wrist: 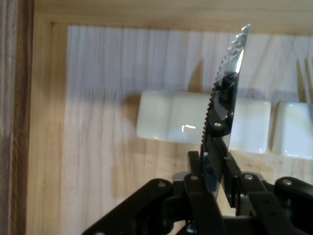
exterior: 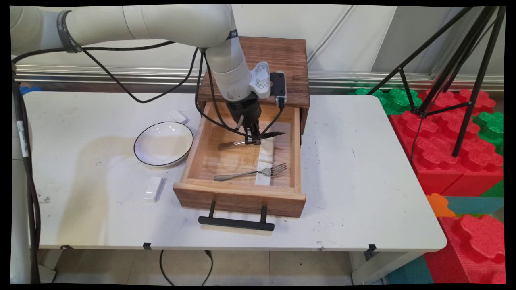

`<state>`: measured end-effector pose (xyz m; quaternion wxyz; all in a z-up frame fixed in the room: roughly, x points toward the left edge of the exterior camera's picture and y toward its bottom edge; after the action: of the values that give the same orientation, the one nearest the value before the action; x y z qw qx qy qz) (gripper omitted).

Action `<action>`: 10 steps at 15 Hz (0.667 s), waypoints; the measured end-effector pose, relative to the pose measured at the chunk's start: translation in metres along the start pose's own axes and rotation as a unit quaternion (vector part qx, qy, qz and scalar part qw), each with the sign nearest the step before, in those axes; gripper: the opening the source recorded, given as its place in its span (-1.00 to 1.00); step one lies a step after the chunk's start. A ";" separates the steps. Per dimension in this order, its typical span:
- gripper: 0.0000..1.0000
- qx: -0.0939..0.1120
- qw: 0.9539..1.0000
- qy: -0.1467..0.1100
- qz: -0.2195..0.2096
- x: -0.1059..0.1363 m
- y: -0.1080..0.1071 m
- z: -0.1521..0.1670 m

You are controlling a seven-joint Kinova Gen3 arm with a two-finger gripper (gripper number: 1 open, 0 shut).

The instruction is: Place the picked object into the drawer

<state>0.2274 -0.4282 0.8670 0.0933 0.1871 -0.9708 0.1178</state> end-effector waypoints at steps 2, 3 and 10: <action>-1.00 -0.002 1.000 0.000 0.002 0.000 0.000 0.003; -1.00 -0.003 1.000 0.000 0.003 -0.001 0.000 0.005; 1.00 -0.003 1.000 0.006 0.010 -0.001 -0.001 0.015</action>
<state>0.2264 -0.4325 0.8524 0.0983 0.1759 -0.9725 0.1166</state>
